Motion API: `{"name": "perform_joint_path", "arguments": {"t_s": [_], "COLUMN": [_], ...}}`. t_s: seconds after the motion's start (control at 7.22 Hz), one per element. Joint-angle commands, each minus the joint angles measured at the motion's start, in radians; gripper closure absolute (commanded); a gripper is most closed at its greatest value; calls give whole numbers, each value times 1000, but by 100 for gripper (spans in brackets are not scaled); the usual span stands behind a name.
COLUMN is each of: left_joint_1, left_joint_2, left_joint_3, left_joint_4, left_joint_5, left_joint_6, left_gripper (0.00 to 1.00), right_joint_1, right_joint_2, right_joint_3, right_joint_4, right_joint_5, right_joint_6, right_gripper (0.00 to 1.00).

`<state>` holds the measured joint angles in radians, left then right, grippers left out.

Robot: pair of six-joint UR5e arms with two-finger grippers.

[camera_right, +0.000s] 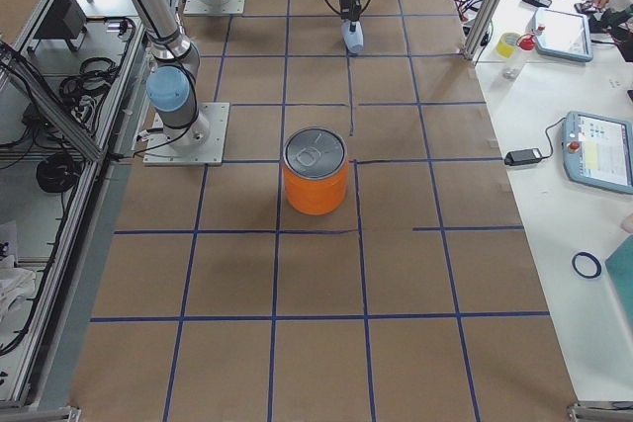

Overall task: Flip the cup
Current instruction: 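Lift and rotate the cup upright with the left gripper toward the wooden stand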

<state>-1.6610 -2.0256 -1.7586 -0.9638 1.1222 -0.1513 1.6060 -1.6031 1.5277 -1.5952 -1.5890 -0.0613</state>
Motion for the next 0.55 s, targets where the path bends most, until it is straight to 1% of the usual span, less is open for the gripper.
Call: {"name": "perform_joint_path", "arguments": {"t_s": [0.0, 0.14, 0.28, 0.42], "left_joint_1": [1, 1, 1, 0], "left_joint_2": [14, 18, 5, 11], "left_joint_3": [22, 60, 106, 143], "left_joint_4": [-10, -21, -24, -62], "left_joint_5": [16, 28, 92, 169], "left_joint_6": [-19, -45, -59, -69], "left_gripper": [100, 100, 100, 100], "right_joint_1": [2, 2, 2, -1], "right_joint_2": [0, 0, 0, 0], "right_joint_3": [0, 0, 0, 0], "right_joint_4": [1, 1, 7, 11], "right_joint_5": [0, 0, 0, 0], "right_joint_6": [0, 0, 0, -6], "right_gripper": [0, 0, 0, 0]}}
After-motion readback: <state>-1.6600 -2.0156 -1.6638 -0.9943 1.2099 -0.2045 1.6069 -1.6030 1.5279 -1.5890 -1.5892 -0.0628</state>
